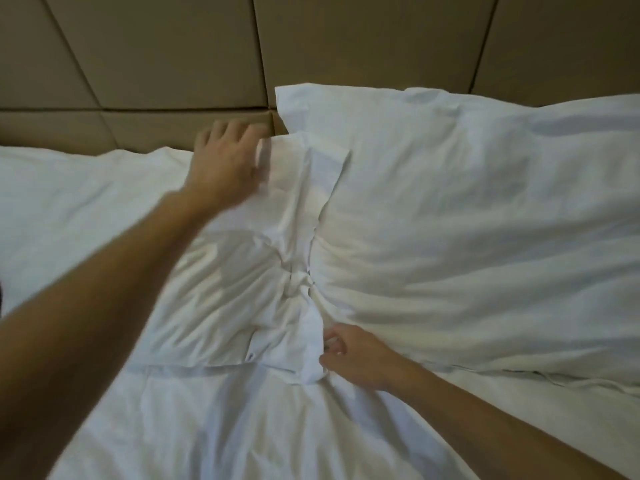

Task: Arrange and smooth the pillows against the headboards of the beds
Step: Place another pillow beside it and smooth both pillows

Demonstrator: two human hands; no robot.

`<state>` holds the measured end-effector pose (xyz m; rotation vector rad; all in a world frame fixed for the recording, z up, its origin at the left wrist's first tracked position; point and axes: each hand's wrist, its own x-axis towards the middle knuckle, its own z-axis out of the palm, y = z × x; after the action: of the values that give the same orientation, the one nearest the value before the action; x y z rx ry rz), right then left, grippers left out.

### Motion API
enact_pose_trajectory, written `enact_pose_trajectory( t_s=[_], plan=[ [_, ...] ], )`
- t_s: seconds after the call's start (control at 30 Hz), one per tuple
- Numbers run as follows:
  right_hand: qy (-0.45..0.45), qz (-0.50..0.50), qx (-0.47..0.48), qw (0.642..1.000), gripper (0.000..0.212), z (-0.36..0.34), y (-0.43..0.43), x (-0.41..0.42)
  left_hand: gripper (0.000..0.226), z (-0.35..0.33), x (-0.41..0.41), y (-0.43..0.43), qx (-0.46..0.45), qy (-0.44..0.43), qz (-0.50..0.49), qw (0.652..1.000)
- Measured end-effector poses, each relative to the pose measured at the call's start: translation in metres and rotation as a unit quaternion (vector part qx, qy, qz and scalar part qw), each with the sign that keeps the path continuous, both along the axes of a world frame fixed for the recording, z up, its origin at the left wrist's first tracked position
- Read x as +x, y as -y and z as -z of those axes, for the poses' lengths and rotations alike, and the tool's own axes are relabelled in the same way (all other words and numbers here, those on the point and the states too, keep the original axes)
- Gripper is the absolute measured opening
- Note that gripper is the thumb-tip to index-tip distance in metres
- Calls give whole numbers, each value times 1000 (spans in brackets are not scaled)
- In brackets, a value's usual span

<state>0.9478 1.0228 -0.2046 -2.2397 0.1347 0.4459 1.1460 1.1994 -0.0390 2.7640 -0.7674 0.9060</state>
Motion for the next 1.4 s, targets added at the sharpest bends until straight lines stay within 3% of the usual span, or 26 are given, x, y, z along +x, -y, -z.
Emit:
enact_pose_trajectory(
  t_s=[0.1, 0.17, 0.27, 0.37, 0.43, 0.6, 0.73, 0.8, 0.9, 0.97, 1.03, 1.17, 1.3, 1.37, 1.4],
  plan=[
    [17, 11, 2, 1000, 42, -8, 1, 4, 53, -27, 27, -10, 81, -275, 1, 958],
    [30, 11, -24, 999, 57, -15, 6, 12, 49, -34, 27, -12, 116, -317, -23, 941],
    [53, 26, -20, 998, 68, -26, 11, 24, 40, -30, 24, -22, 170, -276, -37, 945],
    [64, 23, 8, 998, 72, -35, 8, 32, 51, -50, 16, -42, 142, -97, -72, 982],
    [63, 15, 11, 998, 75, -38, 4, 38, 52, -66, 14, -53, 139, -33, -97, 985],
    [98, 8, 17, 995, 68, -55, -11, 45, 49, -41, 16, -19, 98, -84, -77, 989],
    [201, -1, -19, 979, 60, -75, -15, 46, 59, -30, 16, -19, 47, -121, 5, 992],
    [299, -10, -99, 949, 57, -87, -15, 51, 53, -36, 23, -46, 8, -147, 3, 989],
    [470, -75, -257, 841, 51, -120, -24, 75, 39, -38, 37, -106, 46, -223, -75, 971],
    [503, -114, -345, 784, 51, -147, -37, 99, 47, -37, 41, -140, 120, -242, -109, 957],
    [486, -133, -408, 761, 56, -169, -51, 121, 68, -35, 46, -163, 172, -235, -123, 949],
    [374, -125, -446, 803, 83, -192, -61, 152, 88, -22, 64, -193, 197, -214, -163, 943],
    [287, -97, -404, 863, 113, -191, -67, 162, 105, -9, 77, -208, 142, -248, -171, 943],
    [249, -74, -393, 882, 103, -191, -69, 165, 113, -8, 82, -206, 180, -252, -194, 931],
    [237, -79, -405, 880, 84, -193, -70, 165, 111, -5, 82, -202, 213, -256, -215, 918]
  ],
)
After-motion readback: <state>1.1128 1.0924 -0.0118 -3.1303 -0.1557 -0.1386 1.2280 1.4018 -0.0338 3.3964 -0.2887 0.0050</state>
